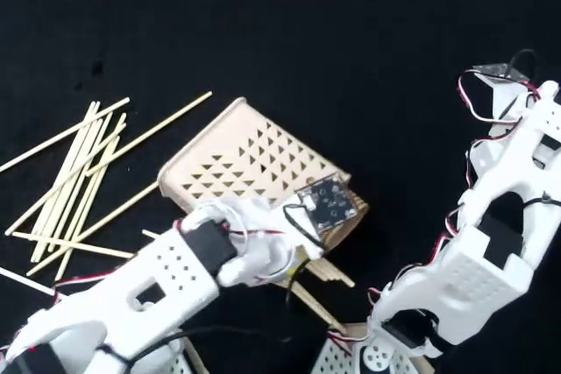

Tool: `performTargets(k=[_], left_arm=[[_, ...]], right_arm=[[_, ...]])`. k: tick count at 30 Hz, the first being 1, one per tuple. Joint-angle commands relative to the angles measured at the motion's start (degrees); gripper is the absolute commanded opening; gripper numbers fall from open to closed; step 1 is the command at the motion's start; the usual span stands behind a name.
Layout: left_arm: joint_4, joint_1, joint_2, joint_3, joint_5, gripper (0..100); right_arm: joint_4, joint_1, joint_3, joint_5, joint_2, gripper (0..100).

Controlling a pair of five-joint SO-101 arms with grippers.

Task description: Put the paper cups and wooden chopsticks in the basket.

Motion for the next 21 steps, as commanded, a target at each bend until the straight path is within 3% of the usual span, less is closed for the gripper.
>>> performTargets(k=[1,6,11,21], left_arm=[[-7.2,-3.1,4.2,0.6,-0.4,19],[-7.1,-5.0,4.2,1.5,-7.3,12],[-7.5,-2.2,4.2,4.9,-11.5,4],[-7.5,3.2,4.2,6.9,-12.4,3]], right_arm=[[-1.6,1.1,-2.5,0.6,-0.5,23.0],[-1.8,1.8,-2.5,0.6,-0.5,23.0],[-1.8,1.6,-2.5,0.6,-0.5,23.0],[-1.8,1.9,-2.5,0.6,-0.5,23.0]])
